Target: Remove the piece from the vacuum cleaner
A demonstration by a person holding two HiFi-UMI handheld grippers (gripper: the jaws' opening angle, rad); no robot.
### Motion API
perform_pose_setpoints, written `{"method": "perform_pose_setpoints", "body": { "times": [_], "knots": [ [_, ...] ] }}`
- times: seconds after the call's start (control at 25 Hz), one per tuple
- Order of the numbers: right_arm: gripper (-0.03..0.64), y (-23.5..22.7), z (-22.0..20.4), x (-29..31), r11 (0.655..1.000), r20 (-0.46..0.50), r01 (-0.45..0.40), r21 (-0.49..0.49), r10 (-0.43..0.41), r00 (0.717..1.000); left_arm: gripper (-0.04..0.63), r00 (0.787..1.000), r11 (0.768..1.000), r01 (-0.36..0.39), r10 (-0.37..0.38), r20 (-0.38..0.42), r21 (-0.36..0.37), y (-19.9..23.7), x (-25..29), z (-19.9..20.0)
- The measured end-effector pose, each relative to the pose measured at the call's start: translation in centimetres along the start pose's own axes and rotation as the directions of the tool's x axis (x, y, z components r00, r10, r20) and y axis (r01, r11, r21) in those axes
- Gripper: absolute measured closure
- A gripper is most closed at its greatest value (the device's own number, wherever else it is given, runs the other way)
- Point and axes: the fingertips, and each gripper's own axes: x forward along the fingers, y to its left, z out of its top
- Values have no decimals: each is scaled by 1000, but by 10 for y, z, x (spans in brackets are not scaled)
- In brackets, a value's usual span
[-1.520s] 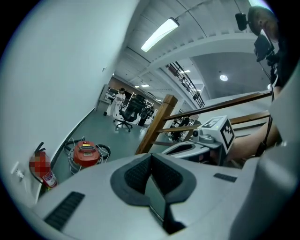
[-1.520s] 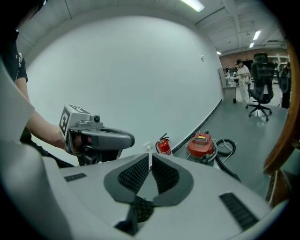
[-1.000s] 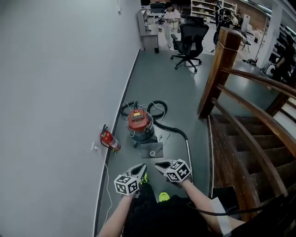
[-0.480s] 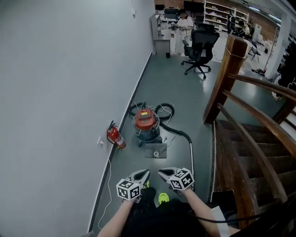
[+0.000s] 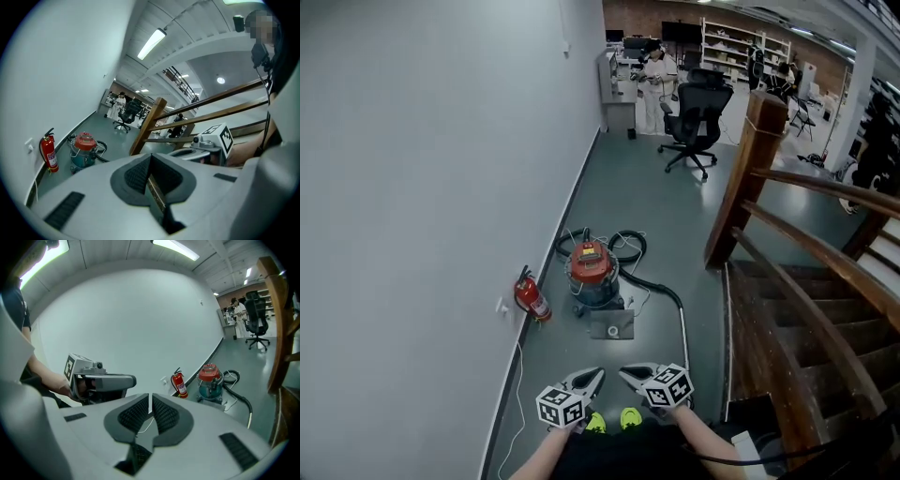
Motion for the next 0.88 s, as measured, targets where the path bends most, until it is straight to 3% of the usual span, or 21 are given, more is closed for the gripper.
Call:
{"method": "perform_pose_setpoints", "body": {
  "times": [0.24, 0.64, 0.88],
  "knots": [
    [583, 15, 0, 6, 1000, 8, -3, -16, 3, 1000, 584, 1000, 1000, 26, -26, 11, -1, -7, -6, -2],
    [601, 8, 23, 8, 997, 73, 57, -55, -53, 996, 584, 997, 995, -13, 6, 71, 98, 0, -8, 23],
    [601, 2, 31, 12, 997, 87, 58, -53, -54, 995, 584, 998, 995, 14, -19, 52, 95, 0, 0, 19]
  ]
}}
